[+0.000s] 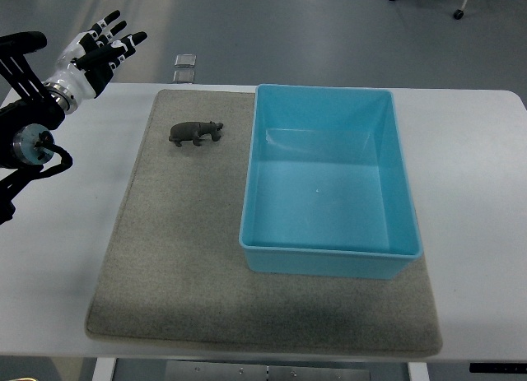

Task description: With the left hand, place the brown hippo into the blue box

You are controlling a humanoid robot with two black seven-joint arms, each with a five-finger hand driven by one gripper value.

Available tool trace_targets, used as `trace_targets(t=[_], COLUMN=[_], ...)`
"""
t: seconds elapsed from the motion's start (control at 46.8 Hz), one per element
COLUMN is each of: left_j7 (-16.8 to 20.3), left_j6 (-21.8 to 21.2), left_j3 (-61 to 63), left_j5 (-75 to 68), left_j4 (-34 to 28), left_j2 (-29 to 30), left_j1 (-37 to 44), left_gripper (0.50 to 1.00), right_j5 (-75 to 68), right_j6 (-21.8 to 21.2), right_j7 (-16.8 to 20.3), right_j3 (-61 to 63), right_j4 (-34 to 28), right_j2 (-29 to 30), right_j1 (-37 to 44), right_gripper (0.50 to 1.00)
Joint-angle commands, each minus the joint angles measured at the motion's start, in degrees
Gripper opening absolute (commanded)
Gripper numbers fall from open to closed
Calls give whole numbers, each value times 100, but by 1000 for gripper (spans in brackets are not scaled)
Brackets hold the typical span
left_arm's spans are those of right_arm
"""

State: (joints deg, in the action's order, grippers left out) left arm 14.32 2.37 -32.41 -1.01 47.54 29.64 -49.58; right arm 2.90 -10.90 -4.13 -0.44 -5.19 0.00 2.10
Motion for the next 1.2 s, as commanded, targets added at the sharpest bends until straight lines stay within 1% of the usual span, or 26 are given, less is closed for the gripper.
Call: trace_targets(t=[0.0,0.299,0.556,0.919,1.176], left_j7=[1,80,97,97,97], left_j6=[9,36,115,123,334], left_j3=[-11,-248,-239,-230,-213], left_j5=[-5,4,-5,-5,-22], left_j4=[1,-105,-333,-307,-307], left_j2=[-37,-37,-46,-125,-116], left_j1=[-16,-8,10,-8,-34], left_gripper=[1000,1000,1000,1000,999], right_j5=[0,0,0,0,0], right_j6=[0,0,0,0,0], right_j7=[0,0,0,0,0], right_j3=[0,0,0,0,0], right_j4=[0,0,0,0,0], right_j2=[0,0,0,0,0], right_j1=[1,1,1,1,1], right_gripper=[936,936,936,936,936])
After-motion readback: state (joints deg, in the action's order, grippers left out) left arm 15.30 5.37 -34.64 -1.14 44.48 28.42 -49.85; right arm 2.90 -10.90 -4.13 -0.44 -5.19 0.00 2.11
